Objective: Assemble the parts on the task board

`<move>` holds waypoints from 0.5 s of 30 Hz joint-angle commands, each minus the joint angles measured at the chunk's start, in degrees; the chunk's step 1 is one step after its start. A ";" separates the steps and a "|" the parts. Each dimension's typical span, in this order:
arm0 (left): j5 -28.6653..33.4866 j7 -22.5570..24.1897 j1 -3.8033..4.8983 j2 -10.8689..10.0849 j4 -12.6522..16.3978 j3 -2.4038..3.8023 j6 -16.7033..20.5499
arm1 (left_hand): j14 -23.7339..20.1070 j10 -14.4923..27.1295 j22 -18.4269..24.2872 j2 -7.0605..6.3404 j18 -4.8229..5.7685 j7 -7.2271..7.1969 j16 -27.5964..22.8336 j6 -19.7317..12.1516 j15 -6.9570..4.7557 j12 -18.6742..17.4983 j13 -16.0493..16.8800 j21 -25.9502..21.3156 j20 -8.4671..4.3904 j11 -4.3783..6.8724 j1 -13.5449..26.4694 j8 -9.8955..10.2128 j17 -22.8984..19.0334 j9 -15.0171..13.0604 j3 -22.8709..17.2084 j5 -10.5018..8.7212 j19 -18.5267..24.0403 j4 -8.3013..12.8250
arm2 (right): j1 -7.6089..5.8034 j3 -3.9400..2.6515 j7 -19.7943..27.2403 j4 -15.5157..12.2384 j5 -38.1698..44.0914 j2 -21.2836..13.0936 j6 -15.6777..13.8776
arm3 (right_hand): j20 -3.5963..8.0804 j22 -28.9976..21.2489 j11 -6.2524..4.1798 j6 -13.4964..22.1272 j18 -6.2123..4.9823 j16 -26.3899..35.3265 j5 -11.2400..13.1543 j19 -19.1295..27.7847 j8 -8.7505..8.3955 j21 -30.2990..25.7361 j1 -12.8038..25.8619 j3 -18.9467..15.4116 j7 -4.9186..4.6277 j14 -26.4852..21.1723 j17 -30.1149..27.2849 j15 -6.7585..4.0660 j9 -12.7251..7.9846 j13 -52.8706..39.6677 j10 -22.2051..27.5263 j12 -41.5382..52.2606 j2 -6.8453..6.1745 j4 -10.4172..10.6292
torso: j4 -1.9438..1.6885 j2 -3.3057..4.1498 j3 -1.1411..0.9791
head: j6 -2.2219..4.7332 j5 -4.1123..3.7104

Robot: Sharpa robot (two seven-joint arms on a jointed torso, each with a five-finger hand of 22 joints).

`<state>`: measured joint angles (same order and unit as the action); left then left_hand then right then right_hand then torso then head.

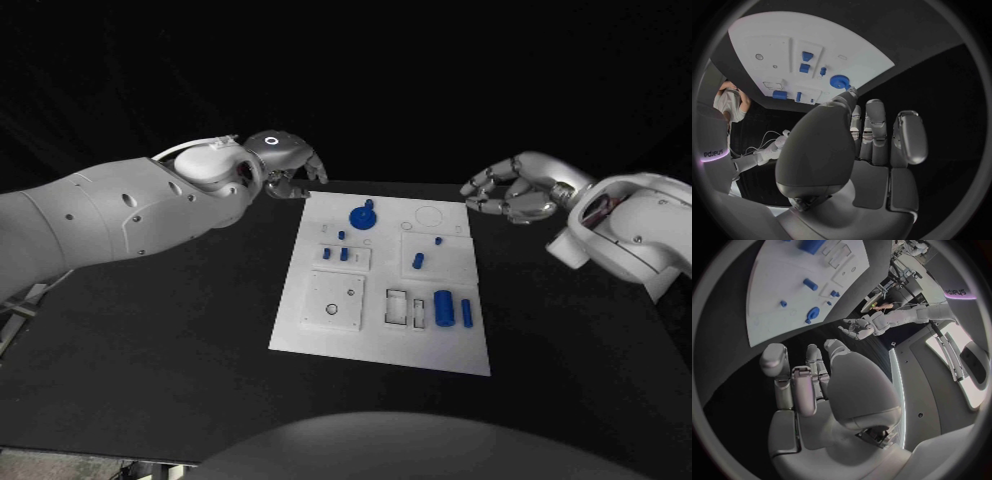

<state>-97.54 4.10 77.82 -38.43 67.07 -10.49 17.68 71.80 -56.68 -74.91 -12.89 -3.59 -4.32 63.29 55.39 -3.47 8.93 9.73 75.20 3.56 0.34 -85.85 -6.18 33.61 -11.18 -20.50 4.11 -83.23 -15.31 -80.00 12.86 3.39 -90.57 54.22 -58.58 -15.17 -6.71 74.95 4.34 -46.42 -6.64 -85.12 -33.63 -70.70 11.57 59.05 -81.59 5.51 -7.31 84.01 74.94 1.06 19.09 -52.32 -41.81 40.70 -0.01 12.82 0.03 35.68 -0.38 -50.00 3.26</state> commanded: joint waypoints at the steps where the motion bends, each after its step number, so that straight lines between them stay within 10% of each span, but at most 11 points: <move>1: -4.13 -2.88 1.14 -2.15 2.01 0.14 9.04 | -0.25 1.60 -10.54 -0.15 0.20 -0.30 -1.56 0.32 0.13 -0.87 -0.33 -1.38 0.10 0.17 1.60 0.40 -1.84 0.32 0.52 0.27 0.03 -1.42 | -2.70 -0.07 -3.60 -0.63 10.32 1.05 3.51 | -1.18 5.45 2.70 1.69 -0.08 2.28 2.58 2.95 -1.34 -3.74 -2.39 3.57 1.24 -0.90 6.51 2.37 -0.57 7.40 4.57 -9.87 -1.69 -0.76 | -0.06 -0.21 0.14 | 0.00 -0.73; 5: -0.12 0.19 1.90 -5.15 3.98 0.17 20.76 | -8.91 4.62 -5.03 2.11 -2.83 0.01 -11.02 4.45 1.17 -0.60 -0.30 -19.60 0.51 0.53 8.37 -0.24 -9.12 0.68 -0.04 5.72 9.23 -1.11 | -5.16 -0.07 -6.75 0.19 24.63 3.65 6.46 | -1.61 3.68 3.06 1.31 -1.95 6.86 13.50 7.56 -2.49 -10.46 -3.89 8.74 3.86 -5.25 1.22 1.37 -1.03 16.17 5.89 -18.41 -4.09 -3.22 | -0.18 -0.31 0.21 | 0.00 -1.87; 9: 18.11 13.15 2.17 -7.34 6.56 -0.44 30.55 | -22.34 5.13 4.99 1.30 -5.53 4.08 -24.19 7.40 4.62 2.15 0.48 -50.01 2.97 2.25 13.60 0.30 -13.28 1.56 -1.17 1.58 28.01 -0.90 | -5.26 -0.05 -6.97 2.83 36.20 6.78 7.44 | -0.66 4.33 0.33 -1.30 -1.08 5.50 20.22 4.16 -2.14 -7.82 -0.26 8.09 6.03 -3.04 2.16 -0.76 -0.72 19.72 2.92 -19.80 -5.21 -2.43 | -0.68 -0.57 0.57 | 0.00 -3.55; 10: 23.84 16.42 2.19 -7.79 7.55 -0.67 31.80 | -24.23 5.61 6.02 1.41 -5.33 4.50 -26.51 8.12 4.53 2.75 0.51 -52.65 3.25 1.39 14.89 0.54 -13.90 1.79 -1.33 1.30 30.97 -1.67 | -4.93 -0.04 -6.48 3.55 37.76 7.36 7.20 | -0.32 5.69 0.24 -2.26 -0.19 3.15 18.46 0.79 -1.95 -3.16 0.69 7.84 5.65 -0.80 4.73 -0.94 -0.61 20.33 1.53 -19.77 -5.68 -2.13 | -0.81 -0.62 0.65 | 0.00 -3.93; 12: 38.04 22.91 2.11 -8.84 10.53 -1.26 31.55 | -29.96 9.84 8.38 0.65 -4.57 5.86 -32.15 7.70 6.53 2.60 -0.27 -58.41 3.97 0.13 16.90 1.94 -15.92 2.62 -0.46 -1.09 37.75 -1.40 | -3.67 -0.03 -5.49 5.15 40.63 8.45 6.24 | 0.66 8.24 -0.17 -2.79 1.40 -0.98 7.18 -5.02 -2.56 5.34 0.84 9.54 5.86 2.76 9.49 -1.54 -0.82 22.42 -1.24 -20.73 -7.29 -2.53 | -1.25 -0.80 0.92 | 0.00 -4.88; 15: 54.29 27.90 1.58 -9.86 14.09 -1.73 25.18 | -39.30 17.84 11.54 -0.96 -3.13 6.63 -38.98 2.62 7.38 -0.24 -2.20 -64.96 4.89 -0.46 18.08 2.48 -19.21 4.19 3.56 -1.34 46.73 -1.64 | -1.82 -0.03 -5.31 6.77 42.88 9.43 5.79 | 1.16 8.37 -0.56 -2.42 1.48 -1.18 4.71 -5.53 -3.32 5.99 0.91 11.09 5.68 2.83 9.57 -1.91 -1.00 24.08 -1.11 -22.27 -8.44 -3.18 | -1.52 -0.97 1.33 | 0.00 -5.30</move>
<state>-70.80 19.54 79.71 -48.00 79.64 -12.09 42.81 34.52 -40.55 -64.08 -13.50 -7.50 2.17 25.84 59.16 3.79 9.38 7.95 11.77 8.25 0.03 -68.04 -3.92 15.11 -7.33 -17.79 2.96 -38.57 -16.83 -82.47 12.79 -1.52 -84.44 87.49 -49.50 -10.46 -5.71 74.94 3.91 -49.16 -5.69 -86.25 -28.61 -76.08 8.38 64.89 -80.65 16.26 -1.62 83.96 74.93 -0.51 18.14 -28.56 -42.93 18.73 -8.03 9.78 -0.98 34.96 0.44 -50.00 -1.44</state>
